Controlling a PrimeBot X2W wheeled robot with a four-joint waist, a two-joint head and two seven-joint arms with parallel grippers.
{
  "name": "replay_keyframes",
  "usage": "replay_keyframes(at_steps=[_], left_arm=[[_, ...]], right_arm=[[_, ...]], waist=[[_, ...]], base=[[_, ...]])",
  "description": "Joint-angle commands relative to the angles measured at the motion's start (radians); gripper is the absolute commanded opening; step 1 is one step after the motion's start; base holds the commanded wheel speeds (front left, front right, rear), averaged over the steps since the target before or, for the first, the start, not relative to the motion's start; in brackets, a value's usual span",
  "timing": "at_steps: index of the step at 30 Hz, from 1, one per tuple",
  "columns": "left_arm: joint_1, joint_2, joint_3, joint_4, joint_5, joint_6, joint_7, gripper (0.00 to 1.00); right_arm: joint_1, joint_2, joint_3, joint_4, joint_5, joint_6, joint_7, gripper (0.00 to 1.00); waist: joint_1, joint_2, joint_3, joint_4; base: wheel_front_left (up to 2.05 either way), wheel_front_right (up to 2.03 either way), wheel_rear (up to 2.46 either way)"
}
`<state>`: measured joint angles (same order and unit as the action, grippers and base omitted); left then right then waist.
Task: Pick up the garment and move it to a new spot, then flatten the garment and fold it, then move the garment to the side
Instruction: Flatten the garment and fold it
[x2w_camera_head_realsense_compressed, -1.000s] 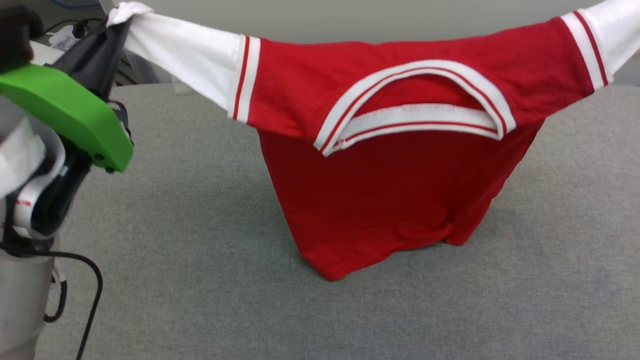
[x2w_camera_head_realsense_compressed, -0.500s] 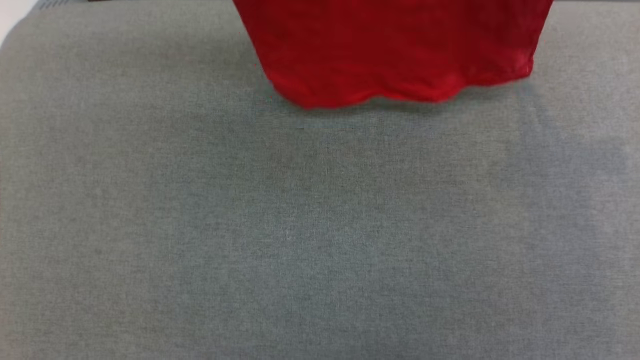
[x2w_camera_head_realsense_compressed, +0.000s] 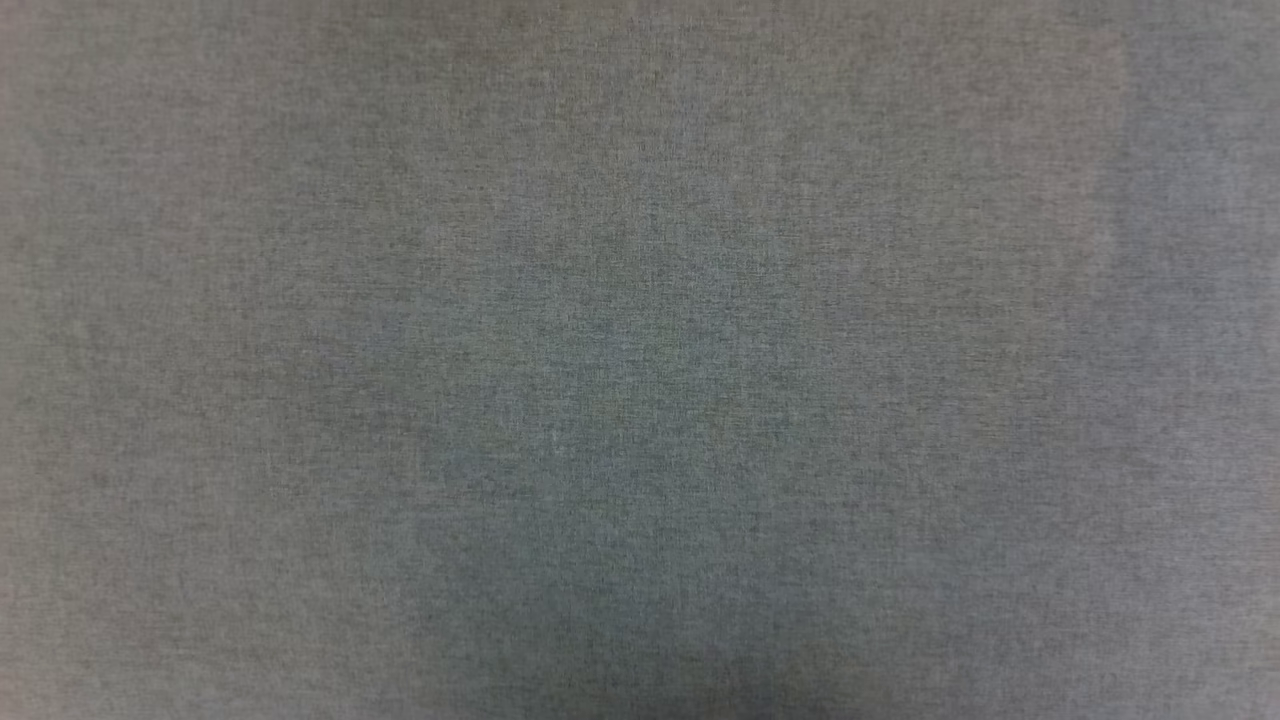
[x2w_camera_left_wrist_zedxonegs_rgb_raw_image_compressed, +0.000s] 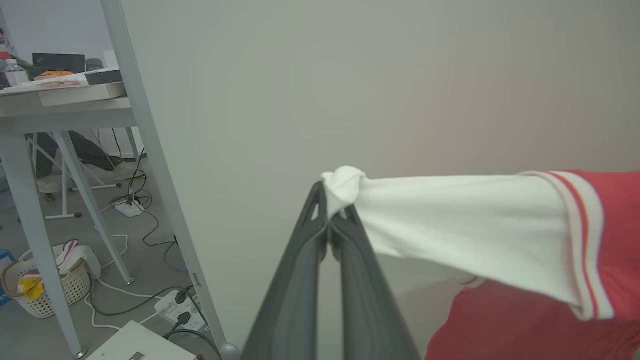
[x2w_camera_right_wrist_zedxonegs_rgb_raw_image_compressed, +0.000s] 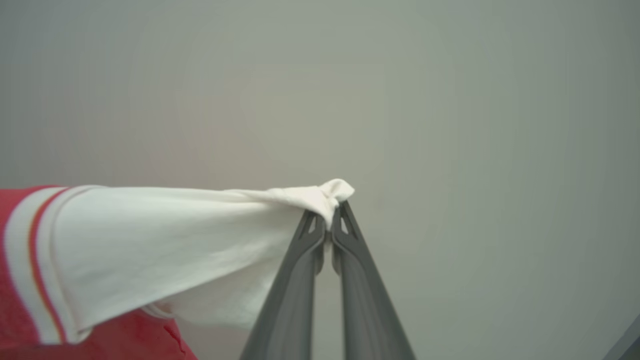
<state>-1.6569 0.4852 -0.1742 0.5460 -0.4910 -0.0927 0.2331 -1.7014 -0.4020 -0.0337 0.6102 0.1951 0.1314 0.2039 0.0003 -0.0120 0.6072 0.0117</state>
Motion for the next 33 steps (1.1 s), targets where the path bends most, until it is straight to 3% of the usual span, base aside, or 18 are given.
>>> replay_keyframes(at_steps=[1,11,16,25,33], left_arm=[[-0.012,-0.006,-0.003,0.028,0.01,-0.003,-0.031,0.0],[0.14,-0.051,-0.087,0.196,-0.014,-0.034,-0.182,0.0],[0.299,-0.073,-0.123,0.243,-0.067,-0.037,-0.225,0.0],[0.644,-0.043,-0.232,0.237,-0.169,-0.038,-0.227,0.0],[0.893,0.001,-0.297,0.187,-0.257,-0.038,-0.144,0.0]], right_arm=[[-0.008,0.005,-0.001,0.027,-0.017,-0.001,-0.03,0.0],[0.137,0.028,0.049,0.189,0.022,-0.001,-0.144,0.0],[0.281,-0.001,0.132,0.211,0.095,-0.001,-0.115,0.0],[0.608,-0.085,0.236,0.166,0.292,-0.001,-0.065,0.0],[0.886,-0.144,0.318,0.087,0.414,-0.001,-0.009,0.0]], waist=[[-0.0003,0.012,0.064,0.007],[-0.0003,0.012,0.029,0.022],[-0.0003,0.012,-0.043,0.033],[-0.0003,0.012,-0.197,0.029],[-0.0003,0.012,-0.323,0.016]], base=[[0.0,0.0,0.0],[0.0,0.0,0.0],[0.0,0.0,0.0],[0.0,0.0,0.0],[0.0,0.0,0.0]])
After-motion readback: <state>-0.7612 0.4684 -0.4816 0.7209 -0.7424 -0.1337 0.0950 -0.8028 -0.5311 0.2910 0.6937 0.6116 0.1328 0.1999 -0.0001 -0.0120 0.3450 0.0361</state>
